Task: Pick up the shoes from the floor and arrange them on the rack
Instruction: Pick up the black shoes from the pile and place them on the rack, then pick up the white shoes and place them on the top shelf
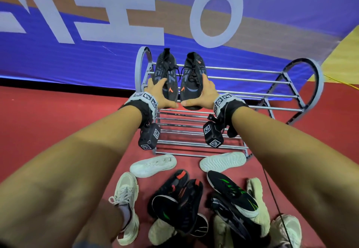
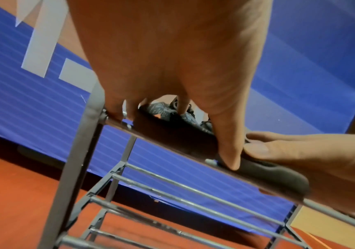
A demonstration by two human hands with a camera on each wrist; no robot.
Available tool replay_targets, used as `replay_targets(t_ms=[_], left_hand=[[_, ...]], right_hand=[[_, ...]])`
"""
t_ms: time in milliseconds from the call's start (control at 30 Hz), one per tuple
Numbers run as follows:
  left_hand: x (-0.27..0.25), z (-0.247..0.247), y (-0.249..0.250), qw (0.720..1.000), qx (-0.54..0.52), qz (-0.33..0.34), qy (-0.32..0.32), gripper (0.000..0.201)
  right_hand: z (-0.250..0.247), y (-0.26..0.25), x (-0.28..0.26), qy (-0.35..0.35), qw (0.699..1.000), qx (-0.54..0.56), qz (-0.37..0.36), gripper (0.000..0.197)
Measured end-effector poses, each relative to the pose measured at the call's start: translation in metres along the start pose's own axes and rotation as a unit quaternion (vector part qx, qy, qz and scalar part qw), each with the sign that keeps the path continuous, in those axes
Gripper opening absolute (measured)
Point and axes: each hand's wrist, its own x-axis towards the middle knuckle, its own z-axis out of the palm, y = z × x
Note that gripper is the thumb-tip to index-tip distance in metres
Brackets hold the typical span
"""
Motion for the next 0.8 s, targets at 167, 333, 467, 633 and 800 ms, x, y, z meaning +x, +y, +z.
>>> replay_targets(t_ms=[167, 333, 467, 633, 800], left_hand=[[0.001, 0.002, 0.001, 0.998, -0.021, 0.022, 0.046, 0.106], [-0.003, 0.006, 0.000, 0.999, 0.025, 0.010, 0.047, 0.099], [-0.024, 0.004, 0.004, 0.997, 0.066, 0.020, 0.040, 0.086], [-0.067, 0.012, 0.008, 0.994, 0.061, 0.063, 0.071, 0.064], [-0.109, 0.032, 0.012, 0.989, 0.076, 0.102, 0.071, 0.057]], right_hand=[[-0.011, -0.004, -0.012, -0.034, 0.999, -0.031, -0.004, 0.136], [-0.002, -0.006, -0.019, 0.018, 0.999, -0.042, -0.014, 0.123], [-0.004, -0.006, -0.041, 0.030, 0.998, -0.051, -0.030, 0.110], [-0.016, 0.009, -0.085, 0.037, 0.993, -0.084, -0.068, 0.074], [-0.019, 0.033, -0.132, 0.018, 0.988, -0.139, -0.058, 0.063]])
